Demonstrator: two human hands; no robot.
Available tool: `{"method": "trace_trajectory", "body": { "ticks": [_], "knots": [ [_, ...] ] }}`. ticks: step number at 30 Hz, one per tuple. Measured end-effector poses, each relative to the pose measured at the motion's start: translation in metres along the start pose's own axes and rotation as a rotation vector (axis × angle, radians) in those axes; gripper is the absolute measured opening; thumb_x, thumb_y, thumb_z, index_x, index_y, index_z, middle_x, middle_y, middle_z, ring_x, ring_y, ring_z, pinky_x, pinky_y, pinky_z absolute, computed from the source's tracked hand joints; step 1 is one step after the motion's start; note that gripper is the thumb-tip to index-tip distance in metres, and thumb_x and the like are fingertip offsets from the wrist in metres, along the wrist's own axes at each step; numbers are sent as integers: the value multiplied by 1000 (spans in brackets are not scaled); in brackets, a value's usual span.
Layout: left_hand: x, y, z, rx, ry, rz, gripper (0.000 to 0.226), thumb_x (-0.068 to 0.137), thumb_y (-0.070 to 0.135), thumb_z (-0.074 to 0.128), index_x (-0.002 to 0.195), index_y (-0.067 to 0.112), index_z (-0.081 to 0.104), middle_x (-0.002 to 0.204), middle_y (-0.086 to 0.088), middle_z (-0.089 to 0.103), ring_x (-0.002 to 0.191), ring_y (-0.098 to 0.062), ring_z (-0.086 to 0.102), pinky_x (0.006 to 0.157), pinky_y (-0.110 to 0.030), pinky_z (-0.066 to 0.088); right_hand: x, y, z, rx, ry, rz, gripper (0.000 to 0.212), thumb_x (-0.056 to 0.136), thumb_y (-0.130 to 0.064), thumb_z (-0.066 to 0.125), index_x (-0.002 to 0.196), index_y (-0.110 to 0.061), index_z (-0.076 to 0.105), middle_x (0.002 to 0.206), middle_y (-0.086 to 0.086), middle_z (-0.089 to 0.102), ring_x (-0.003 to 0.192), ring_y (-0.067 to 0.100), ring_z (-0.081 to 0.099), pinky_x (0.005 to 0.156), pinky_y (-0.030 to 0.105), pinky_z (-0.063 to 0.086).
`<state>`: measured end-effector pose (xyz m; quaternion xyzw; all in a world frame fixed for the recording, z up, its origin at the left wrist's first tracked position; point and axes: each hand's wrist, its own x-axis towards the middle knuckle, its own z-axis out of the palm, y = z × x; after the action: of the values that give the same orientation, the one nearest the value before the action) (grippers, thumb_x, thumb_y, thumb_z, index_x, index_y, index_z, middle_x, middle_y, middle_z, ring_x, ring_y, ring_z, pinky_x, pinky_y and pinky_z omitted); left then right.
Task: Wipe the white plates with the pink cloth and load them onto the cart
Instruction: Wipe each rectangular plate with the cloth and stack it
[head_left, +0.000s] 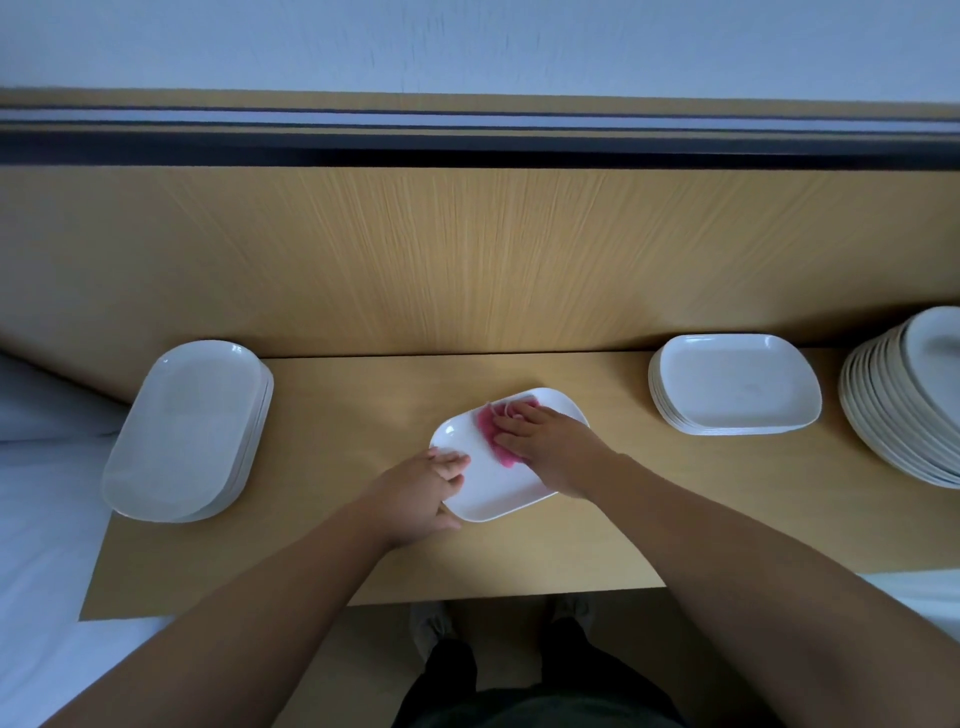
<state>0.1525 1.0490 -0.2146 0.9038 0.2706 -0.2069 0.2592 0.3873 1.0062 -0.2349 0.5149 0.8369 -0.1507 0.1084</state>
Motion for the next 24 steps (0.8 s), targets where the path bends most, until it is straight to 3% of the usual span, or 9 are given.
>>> {"method": "trace_trajectory", "body": {
  "ticks": [4,9,12,15,16,17,20,24],
  "knots": [
    [5,0,4,43,-12,-19,69,97,47,46,151,10,25,161,4,5,149,-15,-4,116,-22,-7,-18,14,1,-7,48,229,50,100,-22,39,149,-24,33,157,-12,26,147,17,15,117,35,10],
    [12,-1,7,135,-35,-20,68,99,49,40,150,7,25,162,0,5,148,-13,-2,119,-26,-3,-35,23,8,101,48,381,39,96,-22,45,134,-23,55,150,-9,40,145,18,24,112,35,30],
    [12,1,7,185,-35,-3,68,100,47,38,150,4,24,162,-3,5,148,-13,-1,116,-24,-8,-38,20,18,84,-58,389,52,85,-31,27,121,-19,62,143,-1,50,142,22,32,112,37,35],
    [11,5,4,237,-43,1,67,100,45,37,150,2,24,162,-5,5,149,-14,0,116,-26,-7,-54,5,10,87,49,431,33,59,-18,77,92,-14,74,108,1,71,111,25,64,94,31,52],
    [10,6,3,252,-55,-4,67,101,45,37,150,2,24,162,-5,5,149,-15,0,117,-26,-7,-59,0,13,126,101,425,34,59,-13,80,92,-12,74,105,1,71,110,27,64,91,30,51],
    [10,6,2,253,-61,-7,67,101,45,36,150,2,23,162,-5,5,149,-15,0,117,-26,-7,-66,-5,12,176,133,445,30,72,-12,75,101,-11,71,111,2,69,116,29,59,94,29,49],
    [10,7,2,246,-77,-25,67,101,44,36,151,3,20,162,-5,2,148,-14,-2,116,-25,-8,-76,-10,18,178,102,427,28,101,-23,43,122,-12,57,128,1,57,126,25,43,104,28,34],
    [10,7,1,235,-47,-1,66,101,43,37,151,3,21,162,-5,3,149,-14,-1,116,-25,-7,-91,-14,20,262,155,294,20,100,-27,43,103,-24,62,112,-7,61,109,20,48,89,24,37]
  ]
}}
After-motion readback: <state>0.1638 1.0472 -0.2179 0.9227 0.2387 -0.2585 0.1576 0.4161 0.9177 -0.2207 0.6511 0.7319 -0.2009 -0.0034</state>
